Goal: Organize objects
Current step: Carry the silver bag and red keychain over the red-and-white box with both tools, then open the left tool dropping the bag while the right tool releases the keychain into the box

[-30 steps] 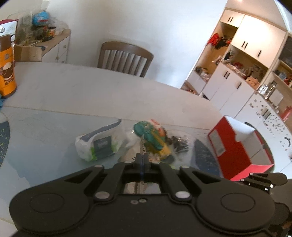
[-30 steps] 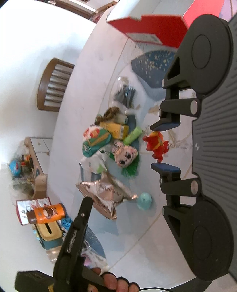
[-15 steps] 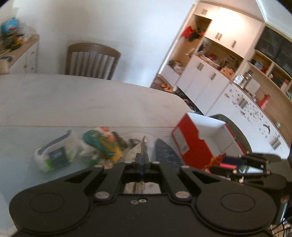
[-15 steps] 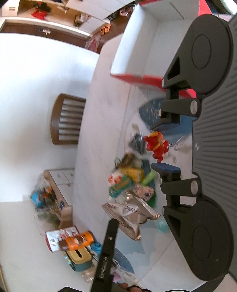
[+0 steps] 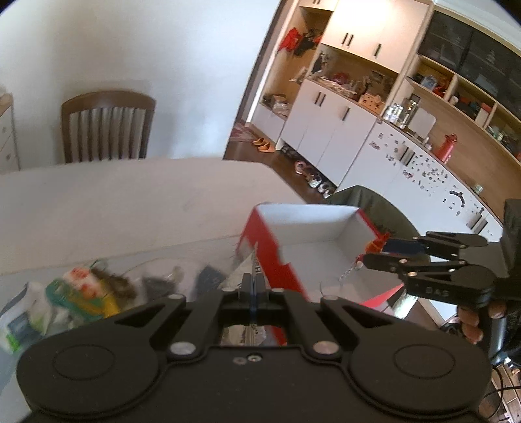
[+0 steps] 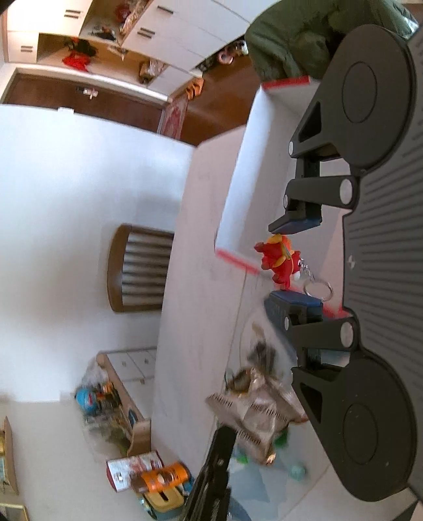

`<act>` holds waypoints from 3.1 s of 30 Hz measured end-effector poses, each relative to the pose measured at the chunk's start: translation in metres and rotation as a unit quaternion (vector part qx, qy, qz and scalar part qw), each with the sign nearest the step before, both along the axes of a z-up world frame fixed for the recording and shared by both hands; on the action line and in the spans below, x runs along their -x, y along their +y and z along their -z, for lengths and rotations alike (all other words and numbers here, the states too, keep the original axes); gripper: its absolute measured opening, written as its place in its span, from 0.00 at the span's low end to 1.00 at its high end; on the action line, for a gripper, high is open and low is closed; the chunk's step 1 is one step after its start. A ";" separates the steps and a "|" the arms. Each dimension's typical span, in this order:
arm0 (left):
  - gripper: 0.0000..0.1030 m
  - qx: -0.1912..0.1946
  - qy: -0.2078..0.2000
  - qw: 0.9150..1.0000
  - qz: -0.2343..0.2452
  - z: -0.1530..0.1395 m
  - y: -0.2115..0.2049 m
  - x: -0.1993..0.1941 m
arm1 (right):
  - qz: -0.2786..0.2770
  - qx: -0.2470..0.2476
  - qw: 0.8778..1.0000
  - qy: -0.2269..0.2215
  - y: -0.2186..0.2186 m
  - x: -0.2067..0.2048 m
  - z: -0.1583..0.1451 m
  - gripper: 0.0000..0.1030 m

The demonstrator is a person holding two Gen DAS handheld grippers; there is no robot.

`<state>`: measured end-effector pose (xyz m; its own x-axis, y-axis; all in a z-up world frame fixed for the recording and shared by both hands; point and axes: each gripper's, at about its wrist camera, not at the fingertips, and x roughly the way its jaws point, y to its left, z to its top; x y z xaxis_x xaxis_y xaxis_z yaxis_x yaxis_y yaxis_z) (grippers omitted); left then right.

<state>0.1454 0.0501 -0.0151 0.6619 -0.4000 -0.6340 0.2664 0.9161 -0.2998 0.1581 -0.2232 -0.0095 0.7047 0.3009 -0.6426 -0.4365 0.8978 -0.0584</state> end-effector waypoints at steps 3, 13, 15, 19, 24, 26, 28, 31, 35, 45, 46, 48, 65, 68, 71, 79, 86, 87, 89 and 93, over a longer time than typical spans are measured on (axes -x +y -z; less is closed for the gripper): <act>0.00 -0.007 -0.008 1.000 0.011 -0.009 -0.021 -0.011 | 0.014 0.007 1.000 -0.002 -0.023 -0.013 0.004 0.35; 0.00 -0.024 -0.026 0.998 0.056 -0.027 -0.097 -0.057 | 0.043 0.029 0.999 0.006 -0.082 -0.054 0.023 0.35; 0.00 -0.028 -0.025 0.997 0.066 -0.025 -0.112 -0.068 | 0.042 0.034 0.998 0.013 -0.090 -0.060 0.031 0.35; 0.00 -0.042 -0.016 0.995 0.085 -0.013 -0.144 -0.092 | 0.041 0.048 0.998 0.027 -0.099 -0.072 0.047 0.35; 0.00 -0.062 -0.004 0.993 0.103 0.011 -0.181 -0.117 | 0.041 0.058 0.996 0.045 -0.106 -0.083 0.067 0.35; 0.00 -0.070 0.007 0.992 0.102 0.024 -0.195 -0.128 | 0.042 0.061 0.996 0.052 -0.109 -0.086 0.073 0.35; 0.00 -0.071 0.018 0.992 0.104 0.036 -0.205 -0.137 | 0.042 0.061 0.995 0.060 -0.111 -0.090 0.079 0.35; 0.00 -0.072 0.033 0.991 0.107 0.051 -0.216 -0.147 | 0.044 0.064 0.994 0.071 -0.113 -0.097 0.087 0.35; 0.00 -0.072 0.047 0.990 0.114 0.066 -0.230 -0.159 | 0.040 0.067 0.993 0.088 -0.113 -0.100 0.097 0.35; 0.00 -0.077 0.082 0.986 0.125 0.097 -0.244 -0.183 | 0.044 0.073 0.989 0.122 -0.112 -0.106 0.114 0.36; 0.00 -0.081 0.084 0.985 0.124 0.099 -0.244 -0.185 | 0.048 0.072 0.989 0.120 -0.113 -0.106 0.114 0.36; 0.00 -0.085 0.090 0.984 0.125 0.104 -0.245 -0.188 | 0.046 0.073 0.989 0.117 -0.113 -0.106 0.114 0.37; 0.43 -0.103 0.117 0.983 0.098 0.112 -0.235 -0.186 | 0.048 0.060 0.991 0.108 -0.114 -0.100 0.099 0.51; 0.49 -0.105 0.108 0.984 0.097 0.105 -0.233 -0.180 | 0.050 0.060 0.992 0.103 -0.115 -0.099 0.096 0.53; 0.57 -0.103 0.099 0.985 0.094 0.096 -0.228 -0.173 | 0.049 0.056 0.992 0.097 -0.114 -0.094 0.089 0.54; 0.72 -0.089 0.069 0.990 0.082 0.070 -0.212 -0.150 | 0.039 0.034 0.996 0.075 -0.112 -0.078 0.067 0.62; 0.81 -0.086 0.034 0.993 0.078 0.045 -0.198 -0.125 | 0.030 0.020 0.998 0.053 -0.108 -0.060 0.048 0.70; 0.82 -0.085 0.028 0.993 0.077 0.041 -0.196 -0.121 | 0.029 0.018 0.998 0.050 -0.107 -0.057 0.046 0.70; 0.83 -0.083 0.021 0.994 0.072 0.035 -0.191 -0.113 | 0.027 0.008 0.999 0.047 -0.108 -0.052 0.040 0.72; 0.87 -0.076 0.004 0.995 0.062 0.024 -0.180 -0.098 | 0.030 -0.013 0.999 0.040 -0.111 -0.043 0.030 0.76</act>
<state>0.2433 -0.1297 -0.0387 0.6084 -0.3765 -0.6987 0.3776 0.9116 -0.1624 0.2014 -0.3339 -0.0395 0.6691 0.2774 -0.6895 -0.3846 0.9231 -0.0019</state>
